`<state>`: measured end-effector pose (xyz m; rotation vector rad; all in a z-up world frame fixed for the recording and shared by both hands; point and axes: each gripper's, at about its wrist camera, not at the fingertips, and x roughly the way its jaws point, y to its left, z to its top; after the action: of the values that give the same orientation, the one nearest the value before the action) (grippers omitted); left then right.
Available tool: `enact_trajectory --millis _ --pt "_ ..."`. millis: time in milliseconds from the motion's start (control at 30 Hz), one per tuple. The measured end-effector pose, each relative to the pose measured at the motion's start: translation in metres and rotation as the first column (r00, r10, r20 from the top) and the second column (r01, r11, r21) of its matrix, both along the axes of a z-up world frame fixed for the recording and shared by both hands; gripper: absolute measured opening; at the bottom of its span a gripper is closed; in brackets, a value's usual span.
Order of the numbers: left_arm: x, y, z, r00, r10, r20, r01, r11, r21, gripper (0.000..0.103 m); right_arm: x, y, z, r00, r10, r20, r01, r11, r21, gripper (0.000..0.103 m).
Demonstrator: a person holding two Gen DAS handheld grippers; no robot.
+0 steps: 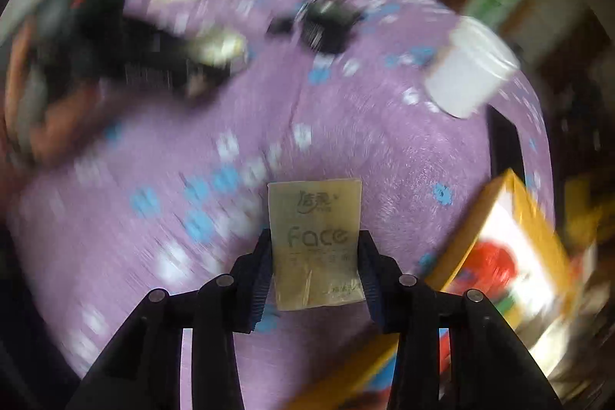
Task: Organize soft objects
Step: 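Hold both tissue packs and carry them toward the tray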
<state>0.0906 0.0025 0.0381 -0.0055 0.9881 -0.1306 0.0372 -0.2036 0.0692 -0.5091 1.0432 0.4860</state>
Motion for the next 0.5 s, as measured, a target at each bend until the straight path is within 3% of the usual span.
enact_trajectory --millis 100,167,233,333,500 --pt "-0.008 -0.002 0.012 0.998 -0.016 0.056 0.017 0.999 -0.03 0.05 -0.022 -0.003 0.011 0.985 -0.154 0.076 0.142 0.979 0.149 0.043" --pt "-0.012 -0.004 0.018 0.996 -0.019 0.09 0.022 0.999 -0.034 0.05 -0.033 -0.007 0.01 0.967 -0.244 0.077 0.215 0.938 0.272 0.043" --pt "-0.016 -0.008 0.022 0.993 -0.022 0.116 0.026 0.999 -0.035 0.05 -0.04 -0.01 0.006 0.946 -0.312 0.089 0.266 0.904 0.336 0.043" --pt "-0.021 -0.014 0.027 0.988 -0.036 0.15 0.039 0.999 -0.016 0.05 -0.041 -0.016 0.003 0.931 -0.362 0.048 0.313 0.859 0.406 0.043" --pt "-0.033 -0.023 0.037 0.976 -0.055 0.21 0.051 0.998 0.023 0.05 -0.039 -0.023 0.004 0.92 -0.392 0.033 0.34 0.836 0.431 0.043"
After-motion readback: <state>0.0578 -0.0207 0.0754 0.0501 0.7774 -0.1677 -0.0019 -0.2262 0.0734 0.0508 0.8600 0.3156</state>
